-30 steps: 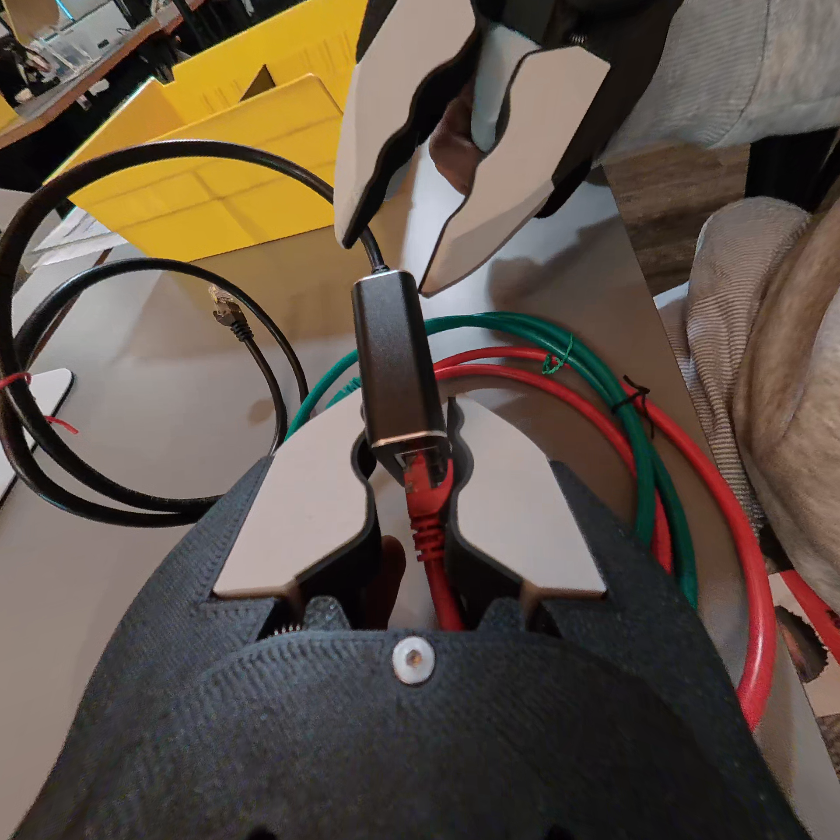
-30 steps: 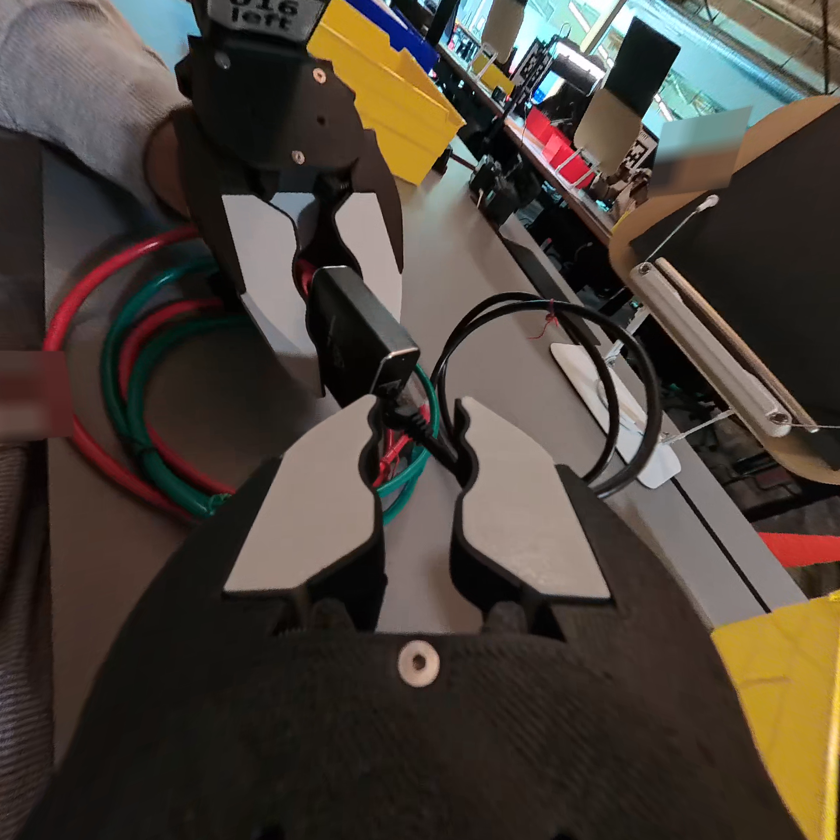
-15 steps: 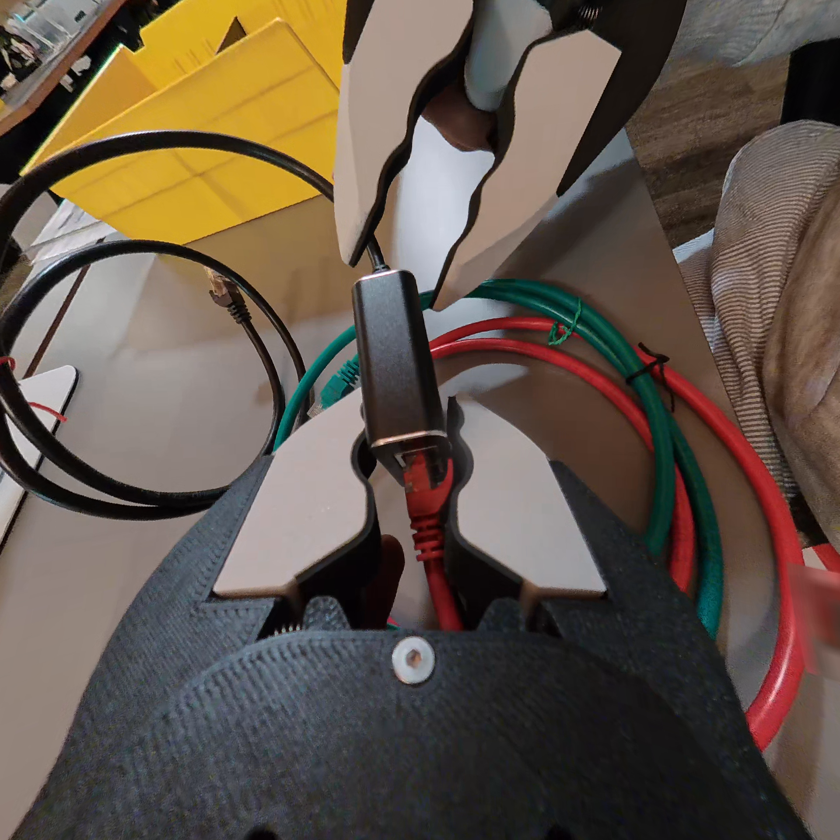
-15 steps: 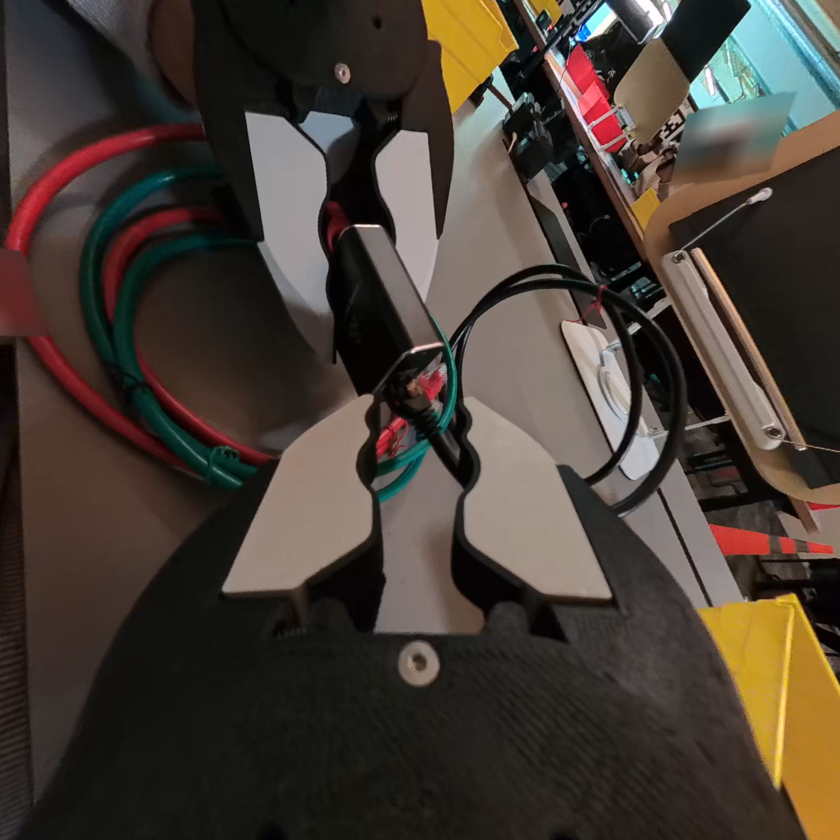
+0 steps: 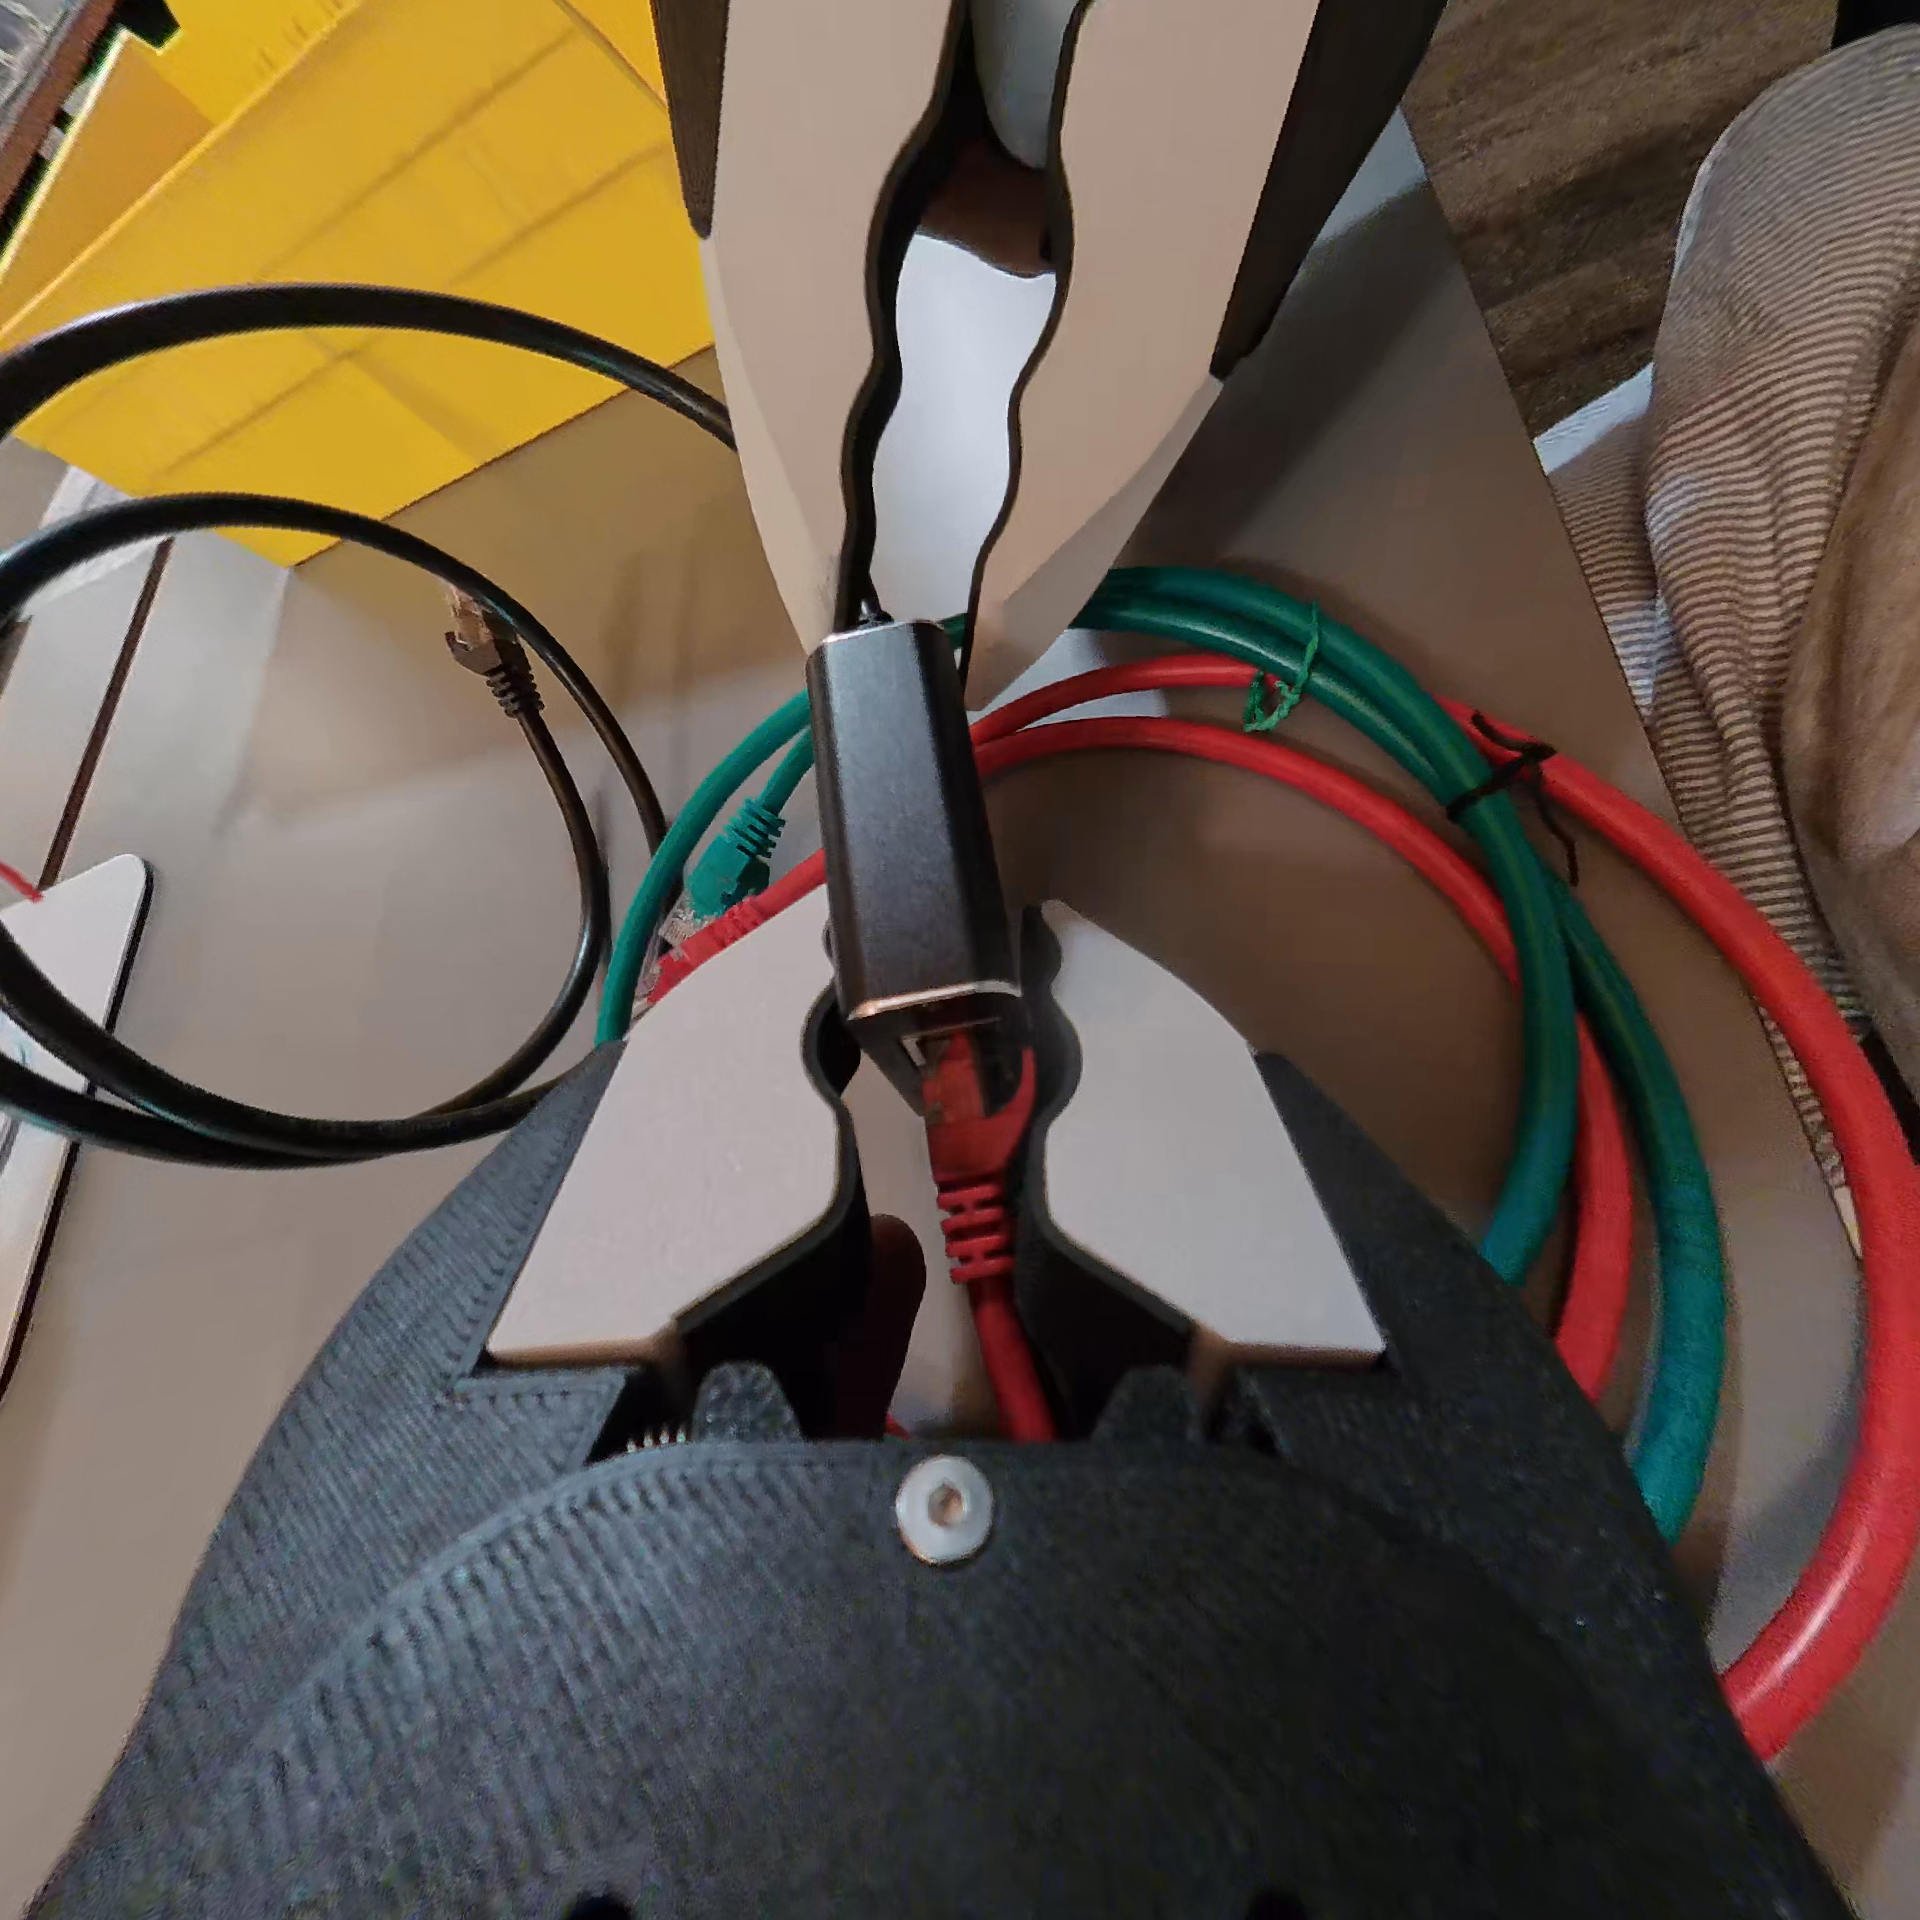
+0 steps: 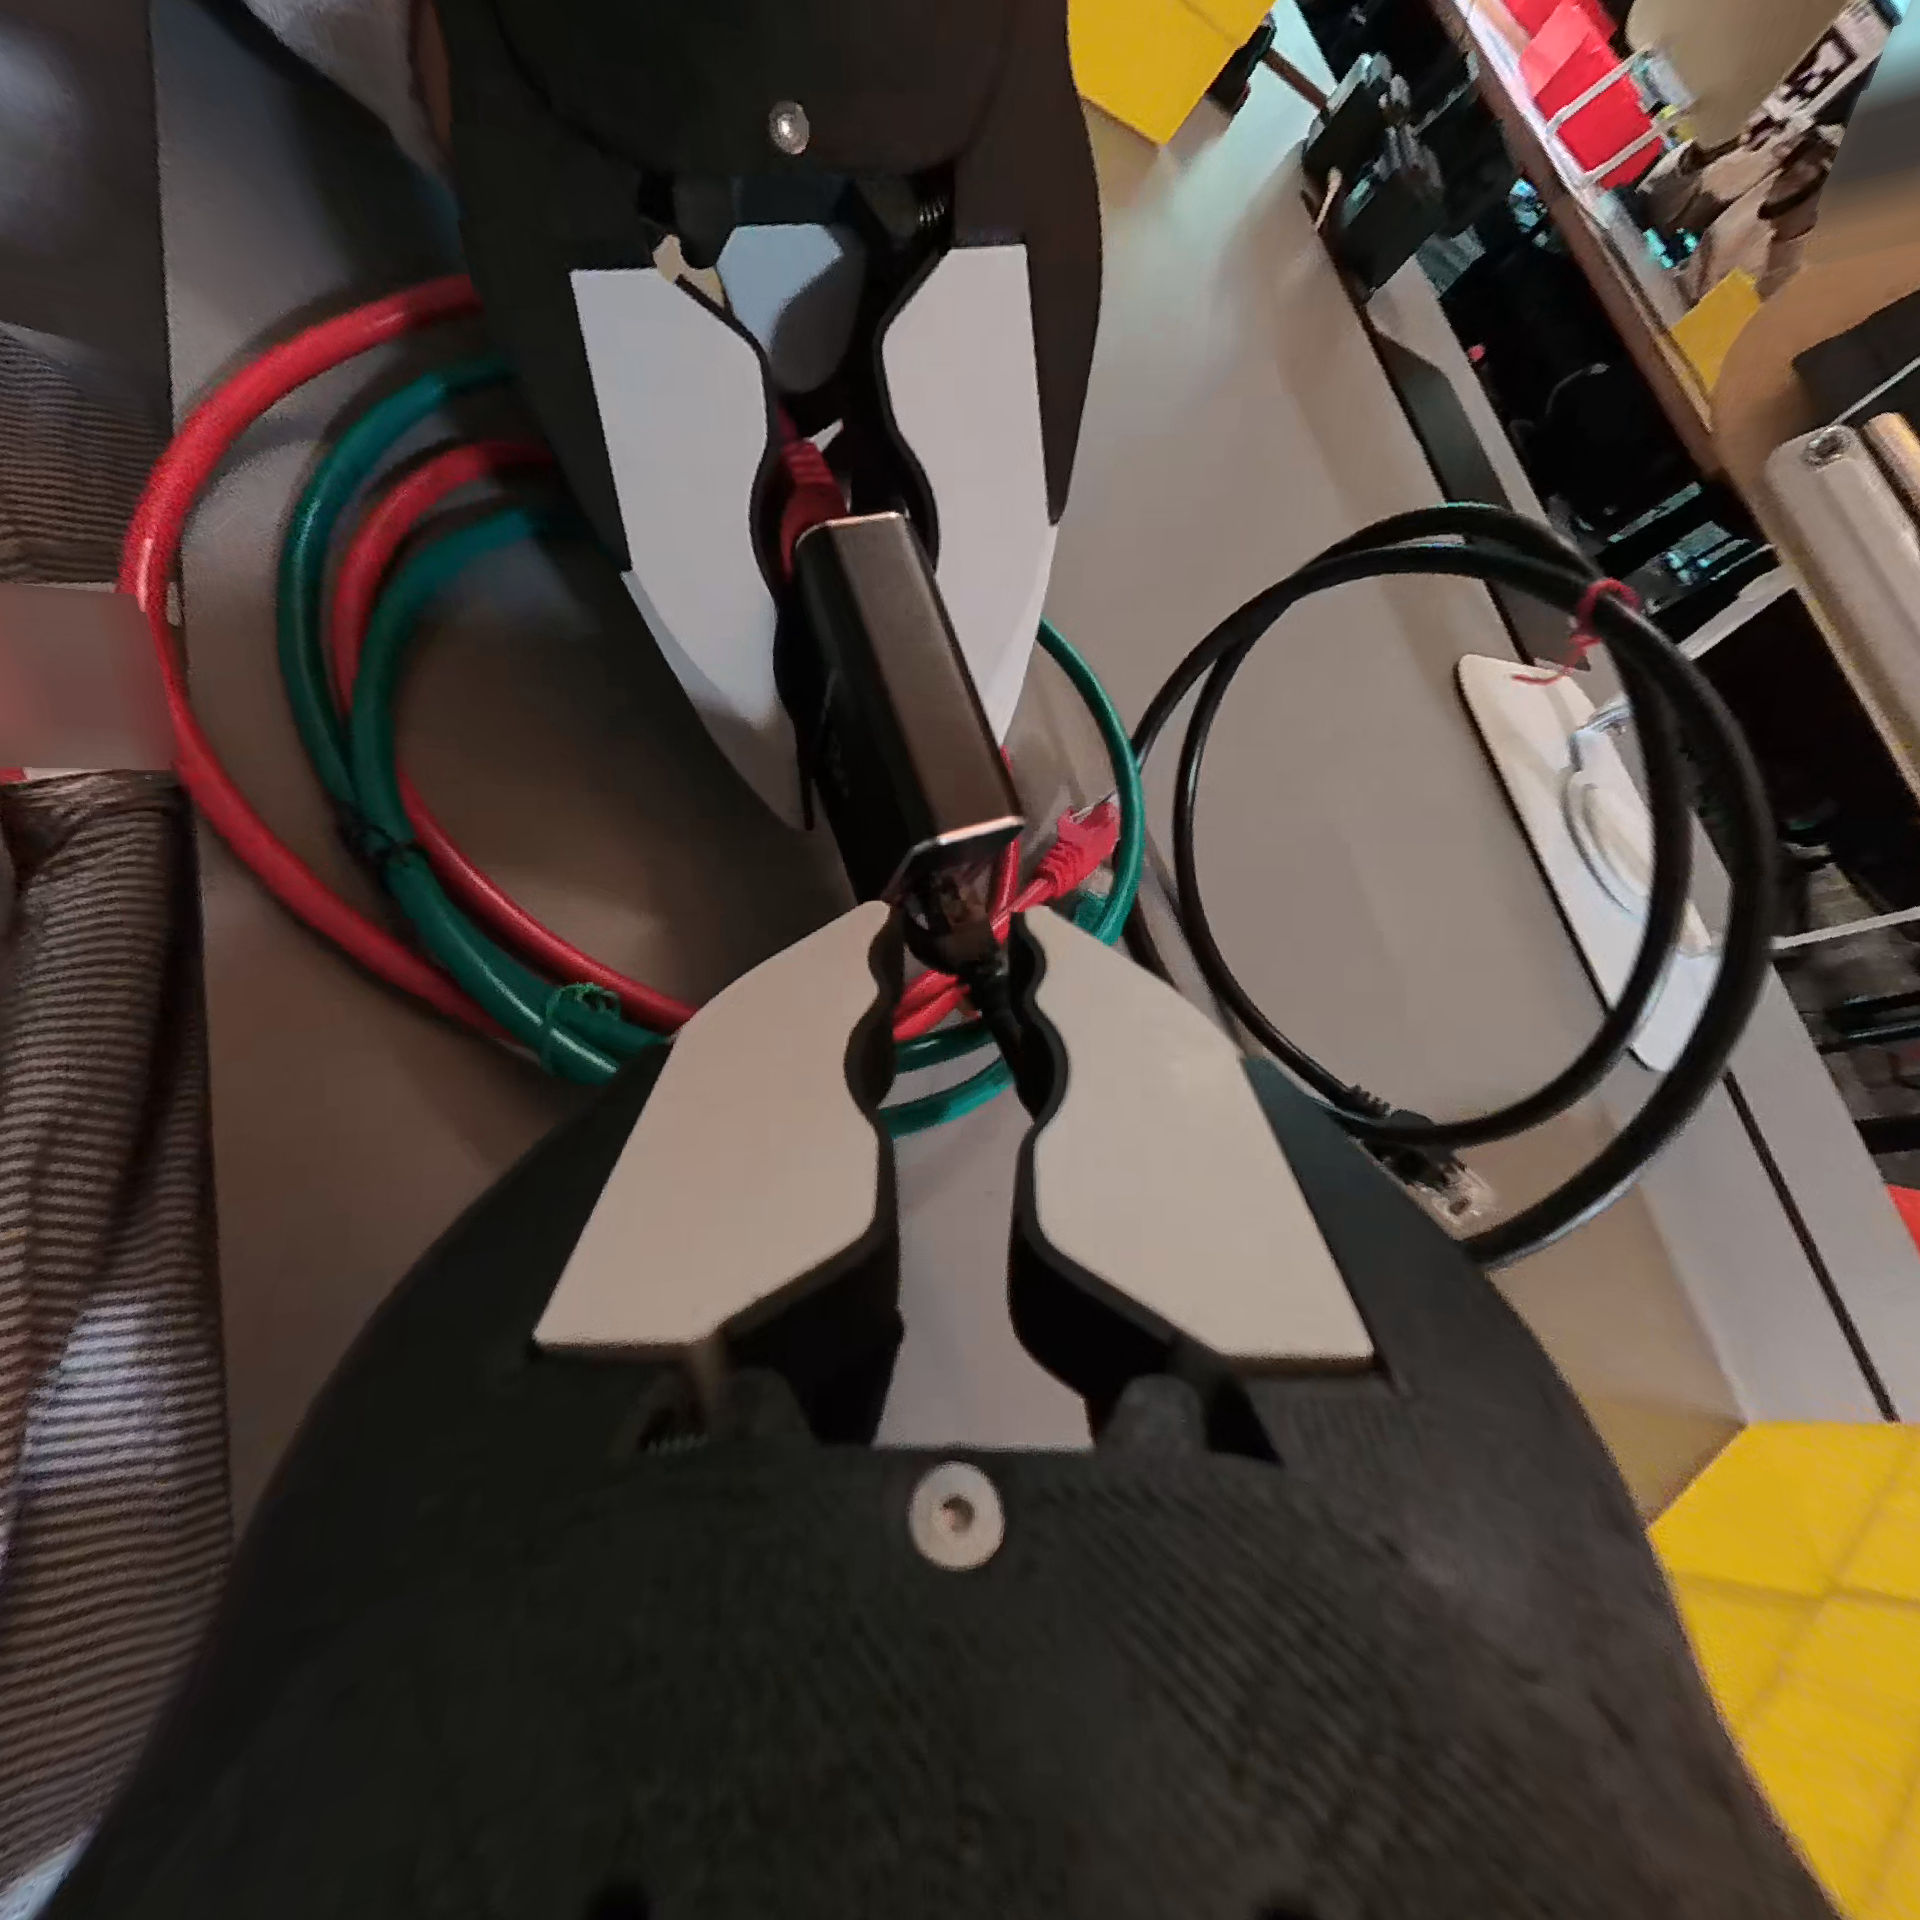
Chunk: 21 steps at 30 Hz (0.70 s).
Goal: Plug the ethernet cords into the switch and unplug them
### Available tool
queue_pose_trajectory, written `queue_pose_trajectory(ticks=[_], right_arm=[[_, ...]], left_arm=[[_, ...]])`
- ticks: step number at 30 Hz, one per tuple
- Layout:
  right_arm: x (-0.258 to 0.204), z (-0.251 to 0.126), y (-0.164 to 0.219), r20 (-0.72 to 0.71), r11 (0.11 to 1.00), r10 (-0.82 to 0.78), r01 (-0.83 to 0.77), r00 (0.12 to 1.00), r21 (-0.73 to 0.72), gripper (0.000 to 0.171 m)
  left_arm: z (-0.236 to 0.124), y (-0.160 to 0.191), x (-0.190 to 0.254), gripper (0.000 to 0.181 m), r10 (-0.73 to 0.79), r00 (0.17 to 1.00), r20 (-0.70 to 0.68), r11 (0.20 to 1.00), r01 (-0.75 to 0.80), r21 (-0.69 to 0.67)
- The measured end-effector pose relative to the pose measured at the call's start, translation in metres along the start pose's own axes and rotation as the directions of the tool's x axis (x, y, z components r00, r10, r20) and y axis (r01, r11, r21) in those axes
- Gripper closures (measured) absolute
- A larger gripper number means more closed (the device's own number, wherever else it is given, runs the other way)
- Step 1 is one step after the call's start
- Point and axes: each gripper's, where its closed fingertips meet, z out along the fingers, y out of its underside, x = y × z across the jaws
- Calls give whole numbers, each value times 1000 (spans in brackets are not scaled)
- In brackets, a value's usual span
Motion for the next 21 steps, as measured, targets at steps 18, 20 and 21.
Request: queue_pose_trajectory(ticks=[18, 20, 21], right_arm=[[-2, -1, -5, 3, 999, 52, -52, 999, 6, 157], [-1, -2, -7, -9, 999, 51, -51, 999, 6, 157], [-1, -2, -7, -15, 998, 56, -56, 998, 5, 158]], left_arm=[[-4, -5, -2, 154, -48, 999, -26, 998, 49, 42], [-5, -6, -3, 154, -59, 998, -26, 997, 60, 53], [-5, -7, -4, 154, -64, 998, -25, 996, 65, 58]])
